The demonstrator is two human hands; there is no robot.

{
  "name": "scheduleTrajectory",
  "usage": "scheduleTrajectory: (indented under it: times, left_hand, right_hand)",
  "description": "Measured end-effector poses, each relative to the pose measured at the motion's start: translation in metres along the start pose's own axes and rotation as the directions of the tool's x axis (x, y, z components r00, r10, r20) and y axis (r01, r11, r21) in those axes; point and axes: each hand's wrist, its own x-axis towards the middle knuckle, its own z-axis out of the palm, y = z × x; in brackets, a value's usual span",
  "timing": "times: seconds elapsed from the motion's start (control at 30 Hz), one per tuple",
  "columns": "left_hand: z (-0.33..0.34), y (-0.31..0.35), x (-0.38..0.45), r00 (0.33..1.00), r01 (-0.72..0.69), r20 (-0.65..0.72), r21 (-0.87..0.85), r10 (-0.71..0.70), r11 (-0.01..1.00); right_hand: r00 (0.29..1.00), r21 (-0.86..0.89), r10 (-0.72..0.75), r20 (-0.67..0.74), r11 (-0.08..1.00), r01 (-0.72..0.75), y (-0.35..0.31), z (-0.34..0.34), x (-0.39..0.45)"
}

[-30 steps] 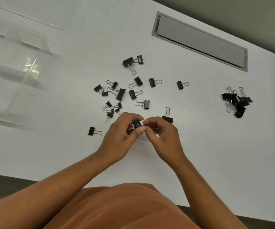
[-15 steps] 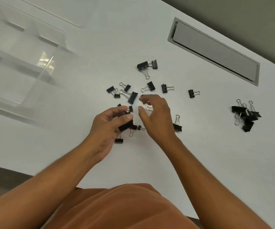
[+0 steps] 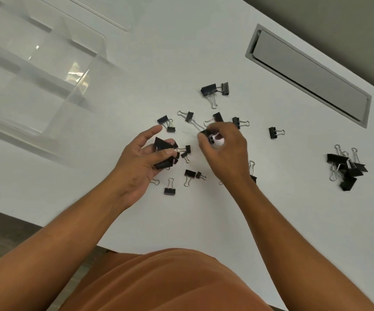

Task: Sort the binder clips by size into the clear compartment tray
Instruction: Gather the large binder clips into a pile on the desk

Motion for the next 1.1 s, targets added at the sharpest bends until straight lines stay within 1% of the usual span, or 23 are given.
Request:
scheduleTrajectory:
  times: [0.07,0.13,0.23,0.3,0.33,0.4,0.43,0.47,0.5,0.57,0.67,0.73,0.87,0.93,0.97,1.03,1.1]
  left_hand:
    - [0.001,0.001,0.001,0.999,0.036,-0.011,-0.003,-0.036,0.999]
    - [0.005,-0.001,0.001,0.995,0.094,-0.027,-0.018,-0.095,0.995]
    - [0.016,-0.007,0.000,0.987,0.161,-0.021,0.056,-0.160,0.985]
    - [0.024,-0.012,-0.002,0.985,0.170,-0.020,0.125,-0.169,0.977]
    - [0.029,-0.016,-0.003,0.986,0.166,-0.020,0.160,-0.165,0.973]
    - [0.039,-0.023,-0.005,0.989,0.149,-0.018,0.243,-0.149,0.958]
    - [0.044,-0.027,-0.007,0.989,0.143,-0.011,0.283,-0.146,0.948]
    - [0.049,-0.032,-0.008,0.989,0.140,0.002,0.320,-0.148,0.937]
    - [0.053,-0.038,-0.009,0.988,0.133,0.022,0.357,-0.151,0.924]
    - [0.061,-0.051,-0.011,0.987,0.100,0.066,0.450,-0.145,0.888]
    - [0.079,-0.070,-0.019,0.986,0.025,0.119,0.597,-0.119,0.802]
    - [0.094,-0.087,-0.026,0.980,-0.024,0.166,0.658,-0.114,0.753]
    - [0.128,-0.125,-0.035,0.964,-0.148,0.259,0.716,-0.062,0.682]
    - [0.145,-0.145,-0.035,0.956,-0.203,0.292,0.740,-0.034,0.641]
    - [0.153,-0.154,-0.034,0.951,-0.234,0.310,0.751,-0.017,0.617]
    - [0.174,-0.172,-0.033,0.938,-0.290,0.347,0.763,0.013,0.578]
    - [0.190,-0.185,-0.028,0.929,-0.330,0.366,0.768,0.046,0.549]
  right_hand:
    - [0.995,0.172,0.081,-0.066,0.983,-0.069,-0.002,-0.012,-0.014]
    - [0.979,0.328,0.182,-0.092,0.934,-0.143,-0.006,-0.020,-0.031]
    - [0.935,0.509,0.355,-0.018,0.808,-0.297,-0.010,-0.020,-0.057]
    - [0.880,0.621,0.468,0.078,0.667,-0.410,-0.014,-0.017,-0.072]
    - [0.843,0.686,0.520,0.137,0.565,-0.459,-0.015,-0.017,-0.077]
    - [0.768,0.797,0.587,0.256,0.322,-0.512,-0.018,-0.018,-0.084]
    - [0.737,0.821,0.610,0.291,0.236,-0.519,-0.017,-0.020,-0.087]
    - [0.710,0.830,0.636,0.303,0.190,-0.524,-0.014,-0.023,-0.091]
    - [0.685,0.832,0.664,0.300,0.170,-0.528,-0.010,-0.027,-0.094]
    - [0.643,0.833,0.714,0.277,0.156,-0.531,0.003,-0.037,-0.101]
    - [0.588,0.828,0.769,0.252,0.143,-0.543,0.024,-0.054,-0.113]
    - [0.577,0.809,0.781,0.239,0.168,-0.563,0.038,-0.065,-0.124]
    - [0.610,0.738,0.773,0.176,0.307,-0.601,0.067,-0.082,-0.146]
    - [0.621,0.715,0.775,0.120,0.366,-0.595,0.083,-0.092,-0.155]
    - [0.637,0.694,0.767,0.080,0.416,-0.588,0.093,-0.098,-0.158]
    - [0.705,0.591,0.709,-0.016,0.576,-0.565,0.118,-0.114,-0.166]
    - [0.784,0.466,0.617,-0.065,0.714,-0.523,0.140,-0.127,-0.169]
